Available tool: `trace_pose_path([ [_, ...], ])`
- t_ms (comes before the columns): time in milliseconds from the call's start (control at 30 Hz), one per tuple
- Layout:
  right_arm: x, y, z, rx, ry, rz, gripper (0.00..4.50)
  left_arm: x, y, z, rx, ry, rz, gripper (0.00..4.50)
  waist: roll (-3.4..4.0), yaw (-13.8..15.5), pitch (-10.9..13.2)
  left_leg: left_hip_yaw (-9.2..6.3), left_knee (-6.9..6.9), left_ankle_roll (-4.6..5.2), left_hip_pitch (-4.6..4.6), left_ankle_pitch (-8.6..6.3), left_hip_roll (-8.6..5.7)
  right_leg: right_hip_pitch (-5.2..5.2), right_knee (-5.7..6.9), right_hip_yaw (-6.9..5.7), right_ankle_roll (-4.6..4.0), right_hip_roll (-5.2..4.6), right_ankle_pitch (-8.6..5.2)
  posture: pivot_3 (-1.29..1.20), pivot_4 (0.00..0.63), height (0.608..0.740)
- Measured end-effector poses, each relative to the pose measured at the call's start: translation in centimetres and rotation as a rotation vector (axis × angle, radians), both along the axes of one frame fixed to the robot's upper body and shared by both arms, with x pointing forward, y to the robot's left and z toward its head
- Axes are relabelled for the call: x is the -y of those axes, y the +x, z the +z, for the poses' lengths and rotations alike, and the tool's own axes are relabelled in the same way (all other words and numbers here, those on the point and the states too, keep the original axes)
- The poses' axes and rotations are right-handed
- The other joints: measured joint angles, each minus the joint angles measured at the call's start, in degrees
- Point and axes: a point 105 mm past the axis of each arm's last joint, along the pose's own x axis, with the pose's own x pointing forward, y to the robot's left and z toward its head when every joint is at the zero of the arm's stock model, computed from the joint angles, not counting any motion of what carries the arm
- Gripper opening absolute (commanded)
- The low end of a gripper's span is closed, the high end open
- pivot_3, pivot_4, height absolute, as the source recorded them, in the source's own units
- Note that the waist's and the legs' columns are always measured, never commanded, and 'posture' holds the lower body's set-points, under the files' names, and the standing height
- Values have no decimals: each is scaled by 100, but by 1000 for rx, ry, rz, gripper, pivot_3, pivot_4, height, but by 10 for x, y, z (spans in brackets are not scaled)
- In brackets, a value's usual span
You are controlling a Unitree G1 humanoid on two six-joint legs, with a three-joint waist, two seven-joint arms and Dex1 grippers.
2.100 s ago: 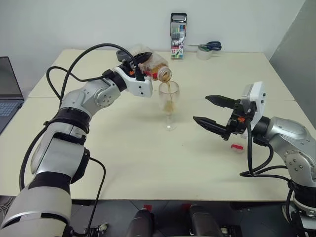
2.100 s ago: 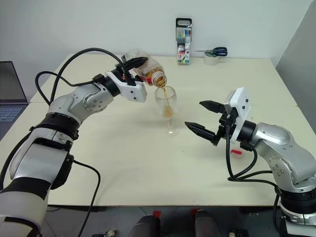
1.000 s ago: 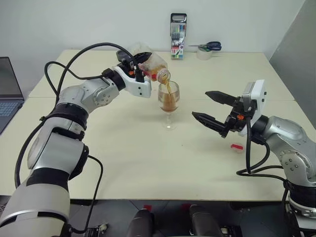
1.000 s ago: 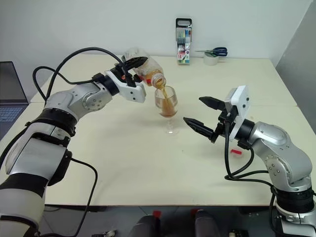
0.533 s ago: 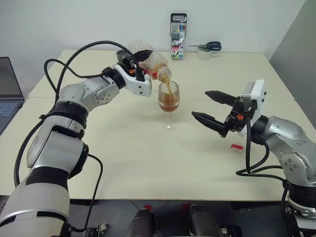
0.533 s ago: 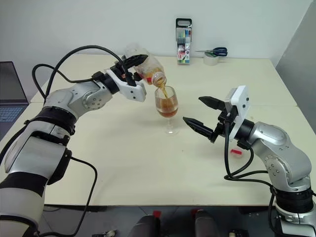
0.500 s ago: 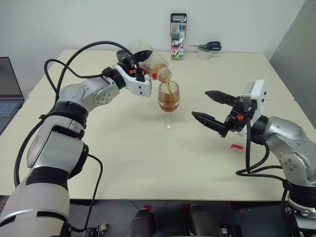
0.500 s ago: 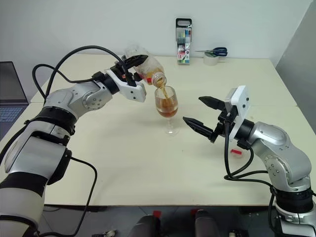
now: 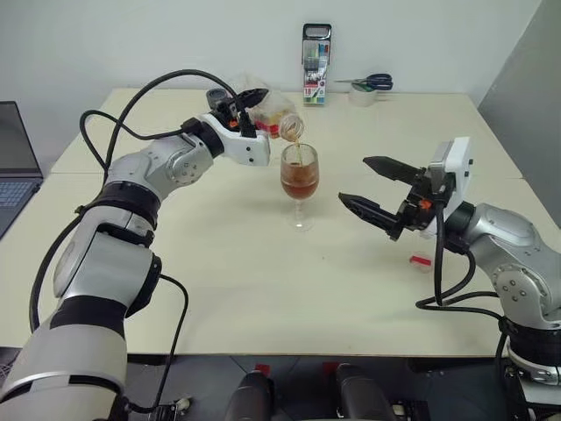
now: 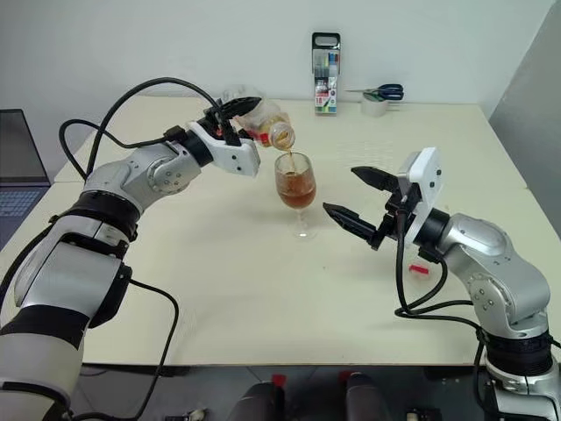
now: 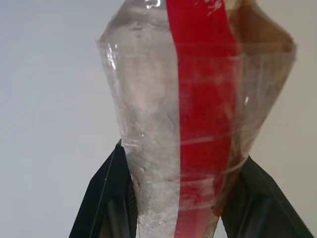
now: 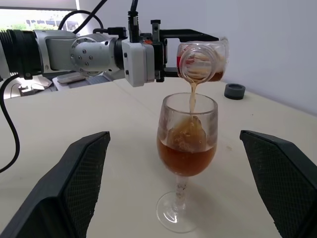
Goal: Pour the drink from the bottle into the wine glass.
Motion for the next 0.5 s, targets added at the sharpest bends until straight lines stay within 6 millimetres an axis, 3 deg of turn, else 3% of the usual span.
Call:
trace_pose_path([
  [333, -7, 2, 5, 47, -15, 0, 4500, -1, 4, -7, -252, -353, -21, 1691, 0, -46, 0, -3, 5, -10, -2, 6, 0, -1, 3, -1, 0, -2, 0, 0, 150, 740],
  [500, -17, 1, 6, 63, -34, 24, 4500, -18, 3, -11, -439, -687, -25, 1691, 0, -124, 0, -6, 6, -10, 1, 6, 4, -2, 13, -1, 0, -1, 0, 0, 150, 740],
])
